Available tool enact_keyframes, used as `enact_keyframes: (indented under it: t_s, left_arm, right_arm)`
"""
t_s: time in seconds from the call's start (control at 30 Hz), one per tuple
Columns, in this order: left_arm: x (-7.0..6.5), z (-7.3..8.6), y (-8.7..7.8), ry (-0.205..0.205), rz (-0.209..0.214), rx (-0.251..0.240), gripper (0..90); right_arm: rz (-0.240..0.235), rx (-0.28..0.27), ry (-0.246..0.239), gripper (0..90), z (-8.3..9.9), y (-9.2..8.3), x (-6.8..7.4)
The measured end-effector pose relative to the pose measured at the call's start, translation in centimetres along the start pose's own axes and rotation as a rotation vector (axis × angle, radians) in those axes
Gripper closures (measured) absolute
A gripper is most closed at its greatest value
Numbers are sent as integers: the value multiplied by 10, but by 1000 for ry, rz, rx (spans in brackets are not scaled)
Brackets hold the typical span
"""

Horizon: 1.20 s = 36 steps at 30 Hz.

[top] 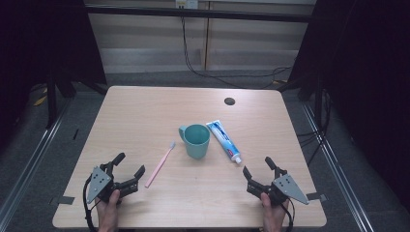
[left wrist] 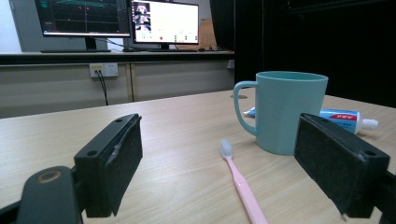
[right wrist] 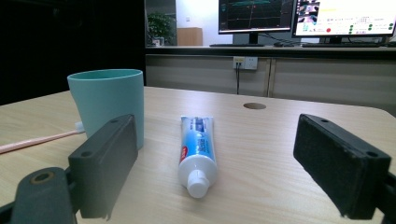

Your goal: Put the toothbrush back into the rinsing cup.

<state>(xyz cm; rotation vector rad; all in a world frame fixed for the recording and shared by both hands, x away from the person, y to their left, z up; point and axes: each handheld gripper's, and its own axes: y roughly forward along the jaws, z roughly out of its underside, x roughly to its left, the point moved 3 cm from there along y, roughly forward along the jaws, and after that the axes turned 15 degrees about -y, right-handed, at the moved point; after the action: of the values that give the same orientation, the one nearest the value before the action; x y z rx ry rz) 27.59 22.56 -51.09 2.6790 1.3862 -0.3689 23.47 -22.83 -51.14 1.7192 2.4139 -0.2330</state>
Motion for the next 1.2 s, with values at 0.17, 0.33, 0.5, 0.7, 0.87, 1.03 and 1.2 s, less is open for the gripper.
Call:
enact_keyframes:
  t_s: [0.17,0.33,0.5,0.7,0.87,1.03,1.2]
  left_arm:
    - [0,0,0,-2,4,-2,155]
    - [0,0,0,-2,-4,7,157]
    - [1,-1,2,-36,-6,34,159]
    - [1,-3,3,-64,11,79,169]
    - [-1,-7,2,-52,24,117,205]
    - [-3,-16,3,-52,39,152,215]
    - [-7,-21,5,-81,57,182,237]
  right_arm:
    - [-4,1,-5,130,0,0,1]
    - [-8,-4,-6,131,0,0,1]
    - [-9,0,-3,131,0,0,0]
    - [-4,-11,1,131,0,-1,0]
    - [8,-22,-11,131,0,-1,0]
    - [15,-21,-12,134,0,0,-1]
    - [19,-19,-11,135,0,0,-1]
